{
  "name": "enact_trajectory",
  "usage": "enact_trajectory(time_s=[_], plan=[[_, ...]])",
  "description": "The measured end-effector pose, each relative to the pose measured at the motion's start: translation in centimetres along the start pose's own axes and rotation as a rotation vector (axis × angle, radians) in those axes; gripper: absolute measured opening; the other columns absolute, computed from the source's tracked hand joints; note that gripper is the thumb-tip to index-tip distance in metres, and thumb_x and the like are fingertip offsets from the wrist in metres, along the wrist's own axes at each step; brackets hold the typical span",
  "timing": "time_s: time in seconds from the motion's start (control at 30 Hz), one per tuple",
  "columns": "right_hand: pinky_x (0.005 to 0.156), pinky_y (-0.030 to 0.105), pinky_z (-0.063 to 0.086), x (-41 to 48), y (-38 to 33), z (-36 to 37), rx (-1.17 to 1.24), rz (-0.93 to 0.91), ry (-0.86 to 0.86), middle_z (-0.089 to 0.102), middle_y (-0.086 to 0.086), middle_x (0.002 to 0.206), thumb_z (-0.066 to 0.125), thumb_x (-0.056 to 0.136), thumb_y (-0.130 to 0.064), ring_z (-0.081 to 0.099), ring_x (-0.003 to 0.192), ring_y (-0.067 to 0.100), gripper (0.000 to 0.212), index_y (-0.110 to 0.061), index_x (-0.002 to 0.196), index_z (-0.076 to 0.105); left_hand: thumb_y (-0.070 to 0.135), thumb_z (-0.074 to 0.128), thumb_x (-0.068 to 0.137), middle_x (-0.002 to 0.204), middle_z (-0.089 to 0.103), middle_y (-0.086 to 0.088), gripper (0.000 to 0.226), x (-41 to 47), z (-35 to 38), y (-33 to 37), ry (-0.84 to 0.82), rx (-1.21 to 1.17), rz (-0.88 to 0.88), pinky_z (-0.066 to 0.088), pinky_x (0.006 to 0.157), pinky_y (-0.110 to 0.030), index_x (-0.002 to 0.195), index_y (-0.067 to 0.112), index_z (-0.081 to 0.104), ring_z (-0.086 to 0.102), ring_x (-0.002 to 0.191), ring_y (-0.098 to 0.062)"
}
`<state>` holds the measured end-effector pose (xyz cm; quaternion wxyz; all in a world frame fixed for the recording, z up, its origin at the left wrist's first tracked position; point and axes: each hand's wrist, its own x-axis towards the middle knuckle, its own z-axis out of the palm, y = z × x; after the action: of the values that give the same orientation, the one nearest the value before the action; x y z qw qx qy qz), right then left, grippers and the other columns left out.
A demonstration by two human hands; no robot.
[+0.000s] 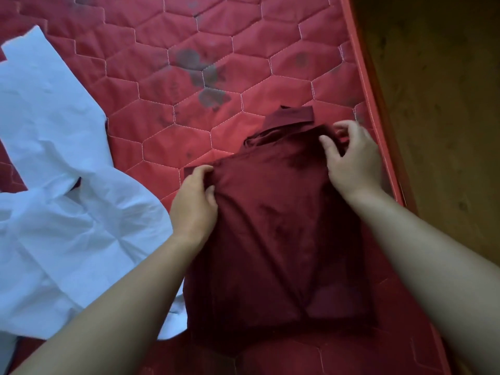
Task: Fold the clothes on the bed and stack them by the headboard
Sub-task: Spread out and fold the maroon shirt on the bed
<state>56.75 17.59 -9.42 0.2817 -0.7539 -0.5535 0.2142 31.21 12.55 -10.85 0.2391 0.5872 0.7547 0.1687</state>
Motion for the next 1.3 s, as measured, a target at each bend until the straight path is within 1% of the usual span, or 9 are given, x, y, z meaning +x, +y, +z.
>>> enact_trajectory(time_s=[0.2, 0.37, 0.57, 0.67, 0.83, 0.93, 1.07, 1.2, 1.3], plan=[[0.107, 0.042, 0.032, -2.0, 1.7, 1.9, -0.175, -0.023, -0.42, 0.037, 0.008, 0.142, 0.067, 0.083, -0.037, 0.035, 0.129, 0.027, 0.078, -0.023, 0.146, 0.023, 0.042, 0.055, 0.088, 0.147, 0.024, -0.013, 0.065, 0.5, 0.4, -1.3, -0.115, 0.164, -0.242, 0.035, 0.101, -0.048, 0.144, 0.024, 0.028, 0.032, 0.129, -0.039], [0.092, 0.042, 0.044, -3.8, 2.2, 2.1, -0.15, -0.033, -0.192, 0.061, 0.007, 0.117, 0.066, 0.082, -0.019, 0.054, 0.109, 0.029, 0.052, -0.017, 0.13, 0.046, 0.019, 0.062, 0.085, 0.124, 0.057, -0.007, 0.058, 0.9, 1.3, -0.5, -0.139, 0.003, -0.071, 0.039, 0.086, -0.029, 0.137, 0.022, 0.037, 0.054, 0.111, -0.027], [0.078, 0.014, 0.036, -2.7, 1.1, -1.0, 0.042, -0.075, 0.066, 0.065, 0.002, 0.103, 0.066, 0.081, -0.012, 0.06, 0.092, 0.019, 0.035, -0.016, 0.114, 0.057, 0.006, 0.058, 0.085, 0.112, 0.061, 0.001, 0.036, 1.9, -1.0, 3.0, 0.158, -0.171, 0.223, 0.031, 0.08, -0.004, 0.12, 0.016, 0.056, 0.052, 0.1, -0.008], [0.084, 0.01, 0.035, 0.1, -0.3, -1.9, 0.081, -0.129, 0.123, 0.062, 0.004, 0.112, 0.067, 0.082, -0.017, 0.057, 0.099, 0.016, 0.039, -0.014, 0.119, 0.055, 0.011, 0.058, 0.087, 0.119, 0.056, -0.006, 0.04, 4.3, -2.0, 4.7, 0.198, -0.153, 0.219, 0.035, 0.089, -0.016, 0.126, 0.014, 0.051, 0.051, 0.107, -0.018], [0.109, 0.042, 0.029, 0.0, -0.5, -0.9, -0.239, -0.131, -0.103, 0.028, 0.014, 0.145, 0.064, 0.084, -0.037, 0.03, 0.133, 0.03, 0.065, -0.012, 0.138, 0.038, 0.036, 0.055, 0.089, 0.154, 0.015, -0.009, 0.068, 3.5, -0.7, 5.7, 0.065, 0.338, 0.152, 0.027, 0.106, -0.053, 0.147, 0.03, 0.019, 0.015, 0.141, -0.03], [0.106, 0.046, 0.032, -4.7, 0.7, 0.6, -0.248, -0.27, -0.276, 0.032, 0.011, 0.146, 0.06, 0.086, -0.037, 0.031, 0.134, 0.03, 0.059, -0.014, 0.138, 0.042, 0.035, 0.056, 0.087, 0.153, 0.026, -0.007, 0.062, -1.1, 1.4, 3.7, -0.066, 0.397, 0.424, 0.028, 0.105, -0.052, 0.144, 0.032, 0.032, 0.024, 0.139, -0.03], [0.113, 0.047, 0.015, -9.8, 4.4, 1.8, -0.422, -0.306, -0.525, 0.016, -0.002, 0.156, 0.044, 0.091, -0.049, 0.012, 0.143, 0.02, 0.058, -0.031, 0.144, 0.03, 0.043, 0.049, 0.091, 0.153, 0.028, -0.004, 0.055, -6.2, 3.2, -1.4, -0.311, 0.498, 0.45, 0.03, 0.105, -0.05, 0.143, 0.036, 0.033, 0.028, 0.139, -0.023], [0.114, 0.042, 0.007, -11.4, 6.8, 0.8, -0.467, -0.237, -0.49, 0.006, -0.005, 0.158, 0.038, 0.092, -0.05, 0.002, 0.145, 0.02, 0.06, -0.036, 0.147, 0.018, 0.039, 0.052, 0.091, 0.15, 0.034, -0.006, 0.052, -8.3, 2.5, -3.9, -0.289, 0.495, 0.446, 0.037, 0.101, -0.052, 0.141, 0.032, 0.039, 0.034, 0.137, -0.025], [0.112, 0.045, 0.018, -13.2, 6.0, -0.2, -0.354, -0.243, -0.427, 0.023, 0.001, 0.154, 0.049, 0.091, -0.044, 0.017, 0.142, 0.024, 0.059, -0.022, 0.144, 0.033, 0.039, 0.043, 0.088, 0.147, 0.039, -0.006, 0.051, -9.9, 1.6, -3.4, -0.218, 0.487, 0.437, 0.035, 0.101, -0.053, 0.138, 0.029, 0.043, 0.039, 0.134, -0.027]])
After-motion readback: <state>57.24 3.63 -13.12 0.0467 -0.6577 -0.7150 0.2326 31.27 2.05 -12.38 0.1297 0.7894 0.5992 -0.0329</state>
